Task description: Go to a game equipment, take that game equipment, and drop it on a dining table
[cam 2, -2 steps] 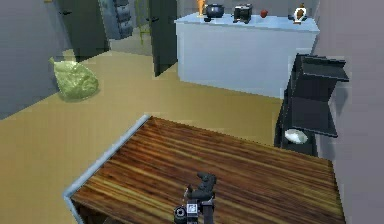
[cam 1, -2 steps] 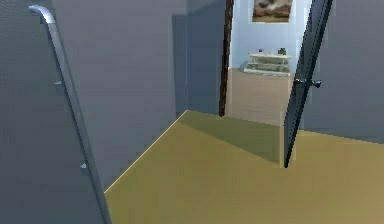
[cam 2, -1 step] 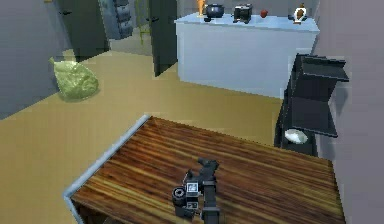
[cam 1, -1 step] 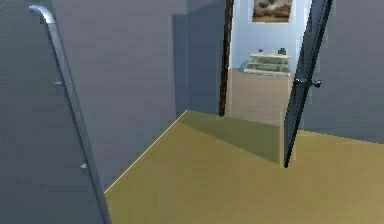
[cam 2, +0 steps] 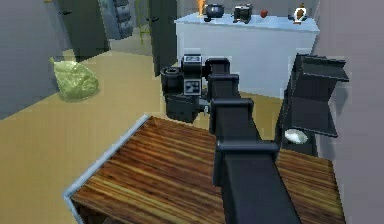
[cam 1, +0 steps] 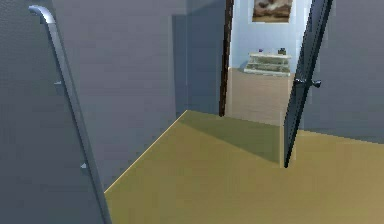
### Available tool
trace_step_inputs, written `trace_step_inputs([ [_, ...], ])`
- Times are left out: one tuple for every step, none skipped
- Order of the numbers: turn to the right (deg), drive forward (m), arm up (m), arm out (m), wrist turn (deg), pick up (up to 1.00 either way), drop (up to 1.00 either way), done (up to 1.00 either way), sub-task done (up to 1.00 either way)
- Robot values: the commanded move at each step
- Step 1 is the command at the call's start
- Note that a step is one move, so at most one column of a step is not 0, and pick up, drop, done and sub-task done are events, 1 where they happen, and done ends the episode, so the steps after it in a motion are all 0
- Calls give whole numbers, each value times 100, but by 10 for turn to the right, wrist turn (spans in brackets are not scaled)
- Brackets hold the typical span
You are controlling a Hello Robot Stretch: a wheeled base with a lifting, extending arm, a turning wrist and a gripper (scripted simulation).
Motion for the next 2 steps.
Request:
trace_step_inputs([
  [0,0,0,0,-450,0,0,0,0],
  [0,0,0,0,-450,0,0,0,0],
])
